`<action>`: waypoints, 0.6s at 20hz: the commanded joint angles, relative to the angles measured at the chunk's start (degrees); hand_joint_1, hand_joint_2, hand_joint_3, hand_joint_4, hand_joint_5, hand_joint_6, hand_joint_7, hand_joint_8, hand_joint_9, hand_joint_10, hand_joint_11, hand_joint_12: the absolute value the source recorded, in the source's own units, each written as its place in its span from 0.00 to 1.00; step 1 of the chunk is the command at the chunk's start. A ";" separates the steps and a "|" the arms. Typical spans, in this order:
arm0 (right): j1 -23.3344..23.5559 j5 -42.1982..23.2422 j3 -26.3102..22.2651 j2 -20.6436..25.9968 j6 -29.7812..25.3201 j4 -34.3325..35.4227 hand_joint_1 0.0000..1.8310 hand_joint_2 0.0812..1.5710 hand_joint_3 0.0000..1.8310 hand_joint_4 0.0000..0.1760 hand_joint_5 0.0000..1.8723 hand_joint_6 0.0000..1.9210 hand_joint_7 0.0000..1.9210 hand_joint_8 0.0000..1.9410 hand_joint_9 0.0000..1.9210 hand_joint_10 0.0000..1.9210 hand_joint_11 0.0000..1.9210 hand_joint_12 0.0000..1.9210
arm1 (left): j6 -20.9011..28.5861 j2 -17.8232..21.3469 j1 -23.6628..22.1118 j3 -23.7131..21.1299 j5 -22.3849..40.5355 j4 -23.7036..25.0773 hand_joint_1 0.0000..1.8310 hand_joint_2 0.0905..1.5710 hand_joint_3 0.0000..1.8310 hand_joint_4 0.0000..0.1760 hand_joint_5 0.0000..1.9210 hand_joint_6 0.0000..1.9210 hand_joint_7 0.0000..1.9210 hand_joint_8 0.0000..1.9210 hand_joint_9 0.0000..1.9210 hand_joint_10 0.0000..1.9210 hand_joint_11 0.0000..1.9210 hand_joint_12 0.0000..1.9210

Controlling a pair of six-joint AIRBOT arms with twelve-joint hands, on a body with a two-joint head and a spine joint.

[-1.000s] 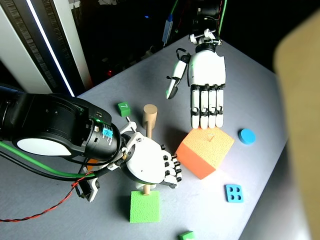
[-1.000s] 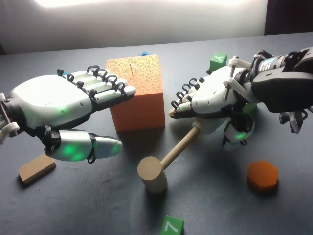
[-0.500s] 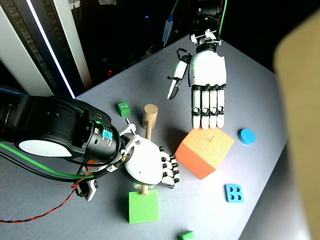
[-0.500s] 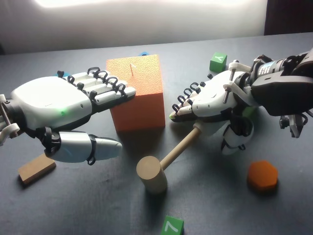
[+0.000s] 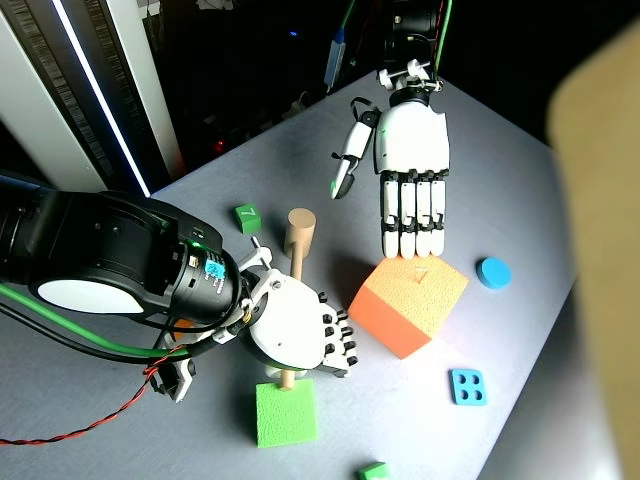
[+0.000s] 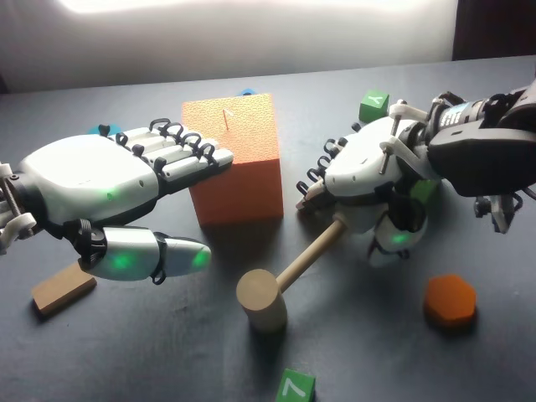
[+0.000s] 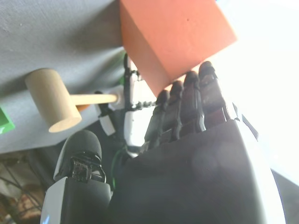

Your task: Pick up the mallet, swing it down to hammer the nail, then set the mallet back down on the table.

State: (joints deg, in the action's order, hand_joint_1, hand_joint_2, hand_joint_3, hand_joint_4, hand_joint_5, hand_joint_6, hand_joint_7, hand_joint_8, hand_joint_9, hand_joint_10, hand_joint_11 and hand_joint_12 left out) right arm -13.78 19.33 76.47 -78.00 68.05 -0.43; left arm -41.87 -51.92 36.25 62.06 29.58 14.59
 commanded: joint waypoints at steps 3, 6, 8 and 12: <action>0.20 -1.95 0.06 0.34 0.21 -0.17 0.57 0.61 0.00 0.00 0.31 0.09 0.31 0.14 0.21 0.33 0.00 0.68 | 0.25 0.13 -0.16 -0.28 4.20 -0.31 0.00 0.83 0.00 0.00 0.00 0.00 0.00 0.00 0.00 0.00 0.00 0.00; 0.19 -1.65 0.03 0.45 -0.03 -0.17 0.59 0.60 0.00 0.00 0.22 0.75 0.19 0.85 0.19 0.89 0.17 0.98 | 0.25 0.13 -0.16 -0.30 4.21 -0.31 0.00 0.83 0.00 0.00 0.00 0.00 0.00 0.00 0.00 0.00 0.00 0.00; 0.18 -1.46 -0.06 0.61 -0.03 -0.17 0.58 0.60 0.00 0.00 0.24 0.93 0.23 0.99 0.27 1.00 0.27 1.00 | 0.25 0.13 -0.16 -0.34 4.21 -0.31 0.00 0.83 0.00 0.00 0.00 0.00 0.00 0.00 0.00 0.00 0.00 0.00; 0.18 -1.39 -0.97 1.32 0.03 -0.17 0.59 0.58 0.00 0.00 0.31 1.00 0.41 1.00 0.44 1.00 0.49 1.00 | 0.25 0.13 -0.08 -0.35 4.20 -0.31 0.00 0.83 0.00 0.00 0.00 0.00 0.00 0.00 0.00 0.00 0.00 0.00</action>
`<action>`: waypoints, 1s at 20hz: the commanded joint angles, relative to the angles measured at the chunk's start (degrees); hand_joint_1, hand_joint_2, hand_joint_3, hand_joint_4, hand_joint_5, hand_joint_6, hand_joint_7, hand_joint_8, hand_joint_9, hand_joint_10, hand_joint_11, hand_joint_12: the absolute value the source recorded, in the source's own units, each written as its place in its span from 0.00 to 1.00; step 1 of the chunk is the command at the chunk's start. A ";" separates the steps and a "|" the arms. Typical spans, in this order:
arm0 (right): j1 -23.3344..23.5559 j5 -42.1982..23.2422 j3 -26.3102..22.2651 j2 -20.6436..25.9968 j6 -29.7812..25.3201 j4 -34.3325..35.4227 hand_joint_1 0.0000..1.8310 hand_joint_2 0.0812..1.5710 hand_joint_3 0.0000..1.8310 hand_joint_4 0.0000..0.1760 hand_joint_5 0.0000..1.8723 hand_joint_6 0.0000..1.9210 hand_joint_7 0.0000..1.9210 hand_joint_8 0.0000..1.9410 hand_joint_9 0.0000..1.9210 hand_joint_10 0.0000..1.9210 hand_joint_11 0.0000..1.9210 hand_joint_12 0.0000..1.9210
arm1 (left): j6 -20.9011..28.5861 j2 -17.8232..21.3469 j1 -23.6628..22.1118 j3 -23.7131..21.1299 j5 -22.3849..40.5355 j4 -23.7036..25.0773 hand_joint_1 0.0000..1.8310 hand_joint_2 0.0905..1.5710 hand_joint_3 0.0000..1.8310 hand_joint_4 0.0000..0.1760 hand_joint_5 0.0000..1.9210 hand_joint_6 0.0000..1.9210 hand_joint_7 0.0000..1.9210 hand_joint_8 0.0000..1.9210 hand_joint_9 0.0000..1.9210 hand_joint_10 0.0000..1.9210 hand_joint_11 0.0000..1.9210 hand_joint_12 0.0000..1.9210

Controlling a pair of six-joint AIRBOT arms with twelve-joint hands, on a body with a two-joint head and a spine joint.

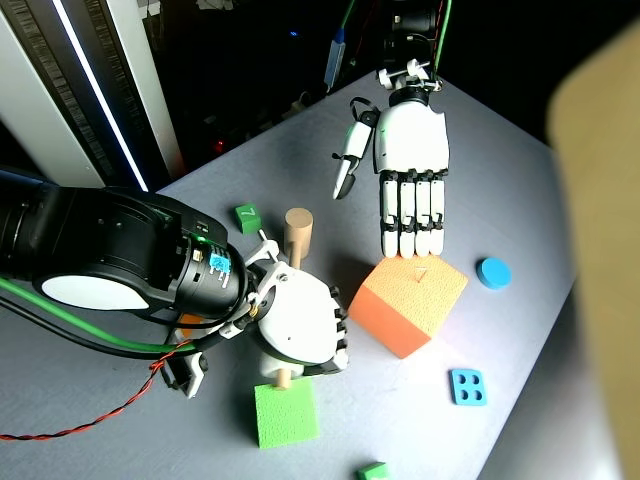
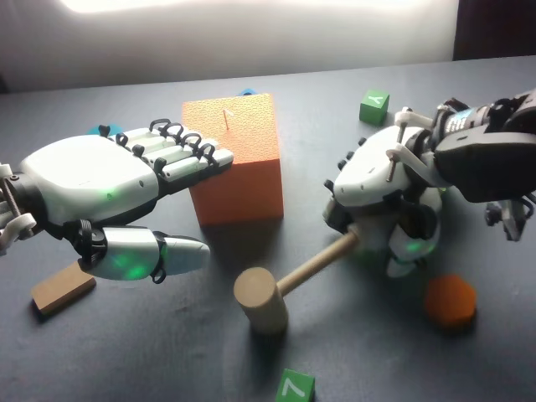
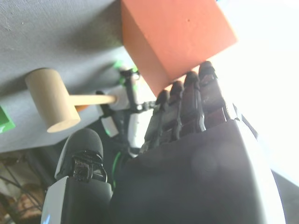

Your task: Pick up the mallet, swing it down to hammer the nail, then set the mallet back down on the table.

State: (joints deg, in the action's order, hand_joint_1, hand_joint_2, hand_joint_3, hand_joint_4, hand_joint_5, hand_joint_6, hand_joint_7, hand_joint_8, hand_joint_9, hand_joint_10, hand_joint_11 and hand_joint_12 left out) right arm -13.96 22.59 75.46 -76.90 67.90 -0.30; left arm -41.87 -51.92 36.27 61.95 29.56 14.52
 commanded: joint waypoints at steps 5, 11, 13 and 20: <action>0.68 -4.50 -1.42 1.14 0.64 -0.30 0.40 0.70 0.02 0.00 0.66 1.00 0.69 1.00 0.72 1.00 0.77 1.00 | 0.25 0.13 0.04 -0.30 4.23 -0.24 0.00 0.83 0.00 0.00 0.01 0.00 0.01 0.00 0.01 0.00 0.01 0.00; 0.96 -4.15 -2.83 2.22 1.15 -0.30 0.17 0.92 0.01 0.68 0.73 1.00 0.84 1.00 0.87 1.00 0.90 1.00 | 0.25 0.13 0.02 -0.35 4.23 -0.24 0.00 0.84 0.00 0.00 0.01 0.00 0.01 0.00 0.01 0.00 0.00 0.00; 0.94 -4.16 -3.72 2.79 1.48 -0.30 0.18 0.95 0.00 0.98 0.73 1.00 0.84 1.00 0.87 1.00 0.90 1.00 | 0.25 0.13 0.02 -0.33 4.23 -0.24 0.00 0.84 0.00 0.00 0.01 0.00 0.01 0.00 0.01 0.00 0.00 0.00; 2.41 -5.73 -8.16 7.24 2.60 -0.31 0.08 1.00 0.01 1.00 0.72 1.00 0.82 1.00 0.85 1.00 0.89 1.00 | 0.11 0.13 0.02 -0.41 4.23 -0.22 0.00 0.84 0.00 0.00 0.02 0.01 0.02 0.01 0.02 0.00 0.01 0.00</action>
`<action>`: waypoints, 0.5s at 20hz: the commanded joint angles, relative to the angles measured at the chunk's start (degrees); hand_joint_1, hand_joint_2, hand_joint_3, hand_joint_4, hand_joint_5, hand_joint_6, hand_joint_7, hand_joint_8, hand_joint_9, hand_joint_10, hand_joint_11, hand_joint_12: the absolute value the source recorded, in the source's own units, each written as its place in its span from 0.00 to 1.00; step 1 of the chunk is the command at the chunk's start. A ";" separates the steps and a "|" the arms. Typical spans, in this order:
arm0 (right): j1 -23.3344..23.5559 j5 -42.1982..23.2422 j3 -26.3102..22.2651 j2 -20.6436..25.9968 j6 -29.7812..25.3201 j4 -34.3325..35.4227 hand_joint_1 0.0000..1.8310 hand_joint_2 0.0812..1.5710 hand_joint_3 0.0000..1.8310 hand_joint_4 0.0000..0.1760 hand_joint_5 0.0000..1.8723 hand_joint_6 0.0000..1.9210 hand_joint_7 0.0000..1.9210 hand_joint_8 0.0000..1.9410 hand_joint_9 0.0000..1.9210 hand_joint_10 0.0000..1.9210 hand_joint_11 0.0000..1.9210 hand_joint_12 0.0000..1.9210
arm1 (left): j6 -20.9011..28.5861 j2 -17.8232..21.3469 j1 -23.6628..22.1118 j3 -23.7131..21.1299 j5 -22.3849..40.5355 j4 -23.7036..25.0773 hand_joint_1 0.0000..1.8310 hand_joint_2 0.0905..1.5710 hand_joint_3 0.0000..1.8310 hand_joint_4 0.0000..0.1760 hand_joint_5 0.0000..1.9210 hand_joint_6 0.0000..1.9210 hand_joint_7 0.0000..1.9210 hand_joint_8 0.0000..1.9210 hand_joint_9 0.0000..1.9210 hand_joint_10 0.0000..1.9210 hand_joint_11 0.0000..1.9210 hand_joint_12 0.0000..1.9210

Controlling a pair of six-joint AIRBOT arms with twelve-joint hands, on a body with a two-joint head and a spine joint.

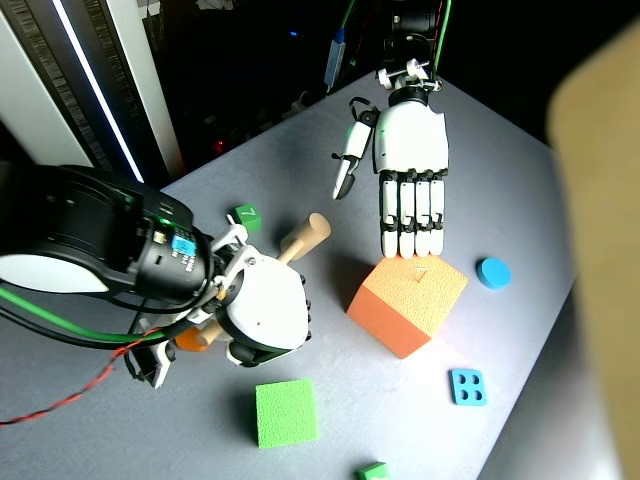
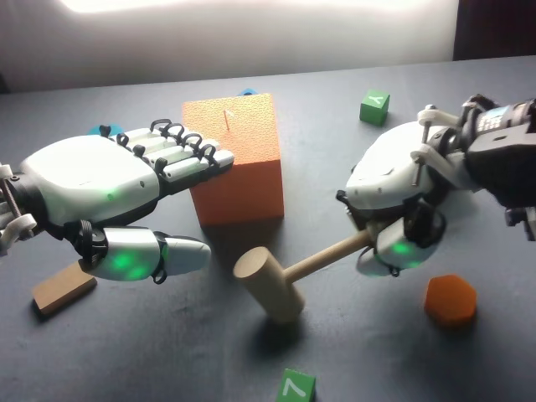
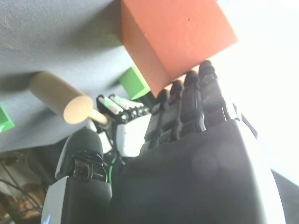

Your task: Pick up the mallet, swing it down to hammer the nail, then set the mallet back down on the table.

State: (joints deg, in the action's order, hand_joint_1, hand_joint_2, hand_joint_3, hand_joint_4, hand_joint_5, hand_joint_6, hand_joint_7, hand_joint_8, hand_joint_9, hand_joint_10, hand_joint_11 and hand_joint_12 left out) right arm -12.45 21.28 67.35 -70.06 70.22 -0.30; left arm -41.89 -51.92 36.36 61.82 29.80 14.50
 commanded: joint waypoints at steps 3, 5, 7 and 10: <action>2.63 -5.95 -1.84 3.10 0.32 -0.30 0.06 1.00 0.02 1.00 0.71 1.00 0.81 1.00 0.85 1.00 0.90 1.00 | -0.09 0.13 -0.06 -0.32 3.99 -0.20 0.00 0.84 0.00 0.00 0.03 0.01 0.02 0.01 0.02 0.01 0.01 0.01; 4.25 -6.67 -2.49 4.87 -0.21 -0.30 0.14 1.00 0.02 1.00 0.71 1.00 0.80 1.00 0.84 1.00 0.89 1.00 | -0.21 0.13 -0.03 -0.37 3.99 -0.20 0.00 0.85 0.00 0.00 0.03 0.00 0.02 0.00 0.02 0.01 0.01 0.00; 6.08 -7.56 -2.53 6.29 -1.37 -0.30 0.17 1.00 0.02 1.00 0.71 1.00 0.80 1.00 0.84 1.00 0.88 1.00 | -0.21 0.13 -0.03 -0.41 3.99 -0.20 0.00 0.84 0.00 0.00 0.03 0.00 0.02 0.00 0.02 0.00 0.01 0.01; 7.73 -13.35 -2.61 8.28 -2.58 -0.31 0.17 1.00 0.01 1.00 0.71 1.00 0.80 1.00 0.84 1.00 0.88 1.00 | -0.21 0.13 -0.03 -0.42 3.99 -0.20 0.00 0.84 0.00 0.00 0.02 0.00 0.02 0.00 0.02 0.00 0.01 0.01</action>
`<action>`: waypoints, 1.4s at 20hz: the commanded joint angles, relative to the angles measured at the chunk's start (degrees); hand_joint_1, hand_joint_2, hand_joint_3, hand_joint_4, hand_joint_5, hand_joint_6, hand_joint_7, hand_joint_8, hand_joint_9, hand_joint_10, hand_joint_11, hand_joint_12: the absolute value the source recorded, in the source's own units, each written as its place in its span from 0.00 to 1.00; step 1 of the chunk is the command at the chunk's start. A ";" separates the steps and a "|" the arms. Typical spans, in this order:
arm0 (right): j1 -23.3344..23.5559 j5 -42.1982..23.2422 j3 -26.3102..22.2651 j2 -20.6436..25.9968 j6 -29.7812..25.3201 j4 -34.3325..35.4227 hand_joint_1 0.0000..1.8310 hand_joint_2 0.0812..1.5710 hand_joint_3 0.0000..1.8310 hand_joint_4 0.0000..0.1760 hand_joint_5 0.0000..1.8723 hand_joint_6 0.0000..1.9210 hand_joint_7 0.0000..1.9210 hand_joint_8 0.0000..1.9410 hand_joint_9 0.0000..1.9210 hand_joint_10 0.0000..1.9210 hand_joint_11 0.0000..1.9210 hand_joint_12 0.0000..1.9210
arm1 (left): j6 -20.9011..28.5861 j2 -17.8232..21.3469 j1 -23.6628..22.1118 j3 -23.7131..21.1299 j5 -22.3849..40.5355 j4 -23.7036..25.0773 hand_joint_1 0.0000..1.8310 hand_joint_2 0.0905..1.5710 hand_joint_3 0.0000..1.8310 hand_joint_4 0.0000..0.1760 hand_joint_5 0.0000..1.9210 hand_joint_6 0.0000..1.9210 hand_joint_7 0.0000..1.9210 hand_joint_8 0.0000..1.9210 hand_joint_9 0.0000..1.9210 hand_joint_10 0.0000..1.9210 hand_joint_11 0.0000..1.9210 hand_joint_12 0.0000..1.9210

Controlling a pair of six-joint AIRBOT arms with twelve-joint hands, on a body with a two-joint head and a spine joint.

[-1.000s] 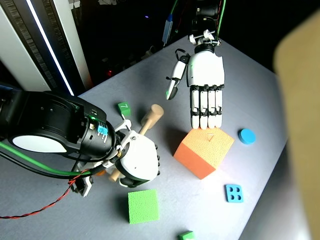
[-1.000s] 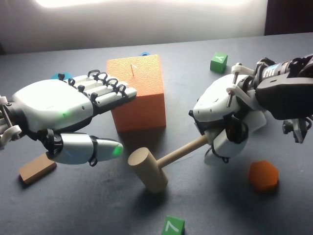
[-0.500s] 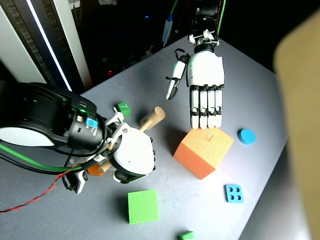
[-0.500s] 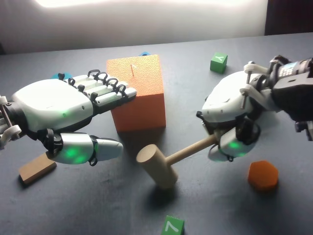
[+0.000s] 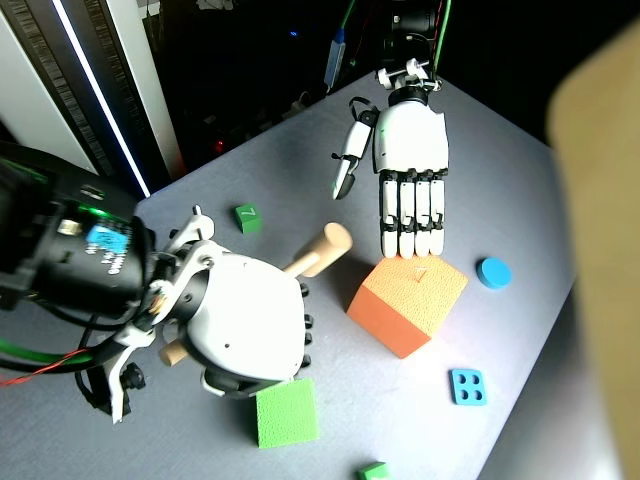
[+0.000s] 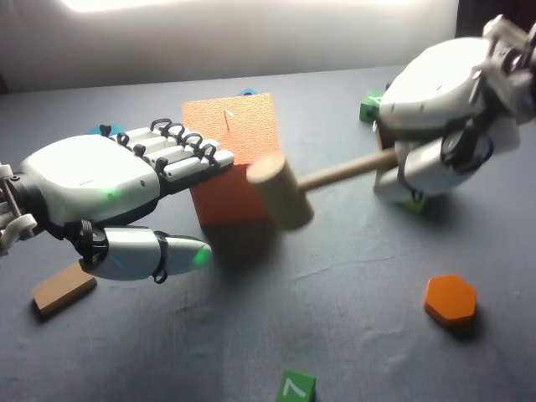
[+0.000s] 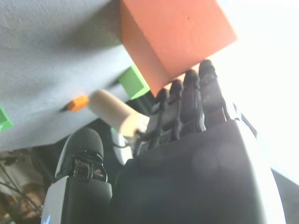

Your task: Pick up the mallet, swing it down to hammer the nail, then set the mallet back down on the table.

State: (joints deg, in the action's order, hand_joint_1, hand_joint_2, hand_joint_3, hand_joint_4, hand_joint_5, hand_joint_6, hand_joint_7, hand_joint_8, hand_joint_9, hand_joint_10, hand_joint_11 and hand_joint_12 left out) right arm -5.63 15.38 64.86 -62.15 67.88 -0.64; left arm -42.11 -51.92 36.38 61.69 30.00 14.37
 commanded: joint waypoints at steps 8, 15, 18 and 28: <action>2.67 -24.74 -0.08 1.83 -0.65 0.07 0.17 1.00 0.02 1.00 0.72 1.00 0.81 1.00 0.84 1.00 0.89 1.00 | -0.22 0.13 -0.06 -0.30 3.80 -0.06 0.00 0.84 0.00 0.00 0.02 0.00 0.02 0.00 0.02 0.00 0.01 0.01; 2.33 -29.32 3.66 -2.67 8.71 10.80 0.17 1.00 0.01 1.00 0.72 1.00 0.82 1.00 0.85 1.00 0.90 1.00 | -0.33 0.12 -0.08 -0.32 3.83 -0.06 0.00 0.84 0.00 0.00 0.01 0.00 0.01 0.00 0.01 0.00 0.00 0.00; 2.13 -30.08 5.60 -4.49 8.80 10.86 0.17 1.00 0.01 1.00 0.73 1.00 0.81 1.00 0.85 1.00 0.90 1.00 | -0.35 0.09 -0.07 -0.30 3.83 -0.06 0.00 0.85 0.00 0.00 0.03 0.01 0.02 0.01 0.02 0.01 0.01 0.01; -0.62 -30.98 9.95 -8.38 10.06 10.89 0.20 0.99 0.00 1.00 0.72 1.00 0.81 1.00 0.84 1.00 0.90 1.00 | -0.38 0.09 -0.08 -0.30 3.85 -0.06 0.00 0.83 0.00 0.00 0.02 0.00 0.01 0.00 0.01 0.00 0.00 0.01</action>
State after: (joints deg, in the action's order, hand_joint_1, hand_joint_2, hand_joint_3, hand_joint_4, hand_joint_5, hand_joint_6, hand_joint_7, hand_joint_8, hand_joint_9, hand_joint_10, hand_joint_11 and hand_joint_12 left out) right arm -7.09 -8.69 74.70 -70.98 77.95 10.09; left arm -42.35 -51.92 36.38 61.58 30.02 14.35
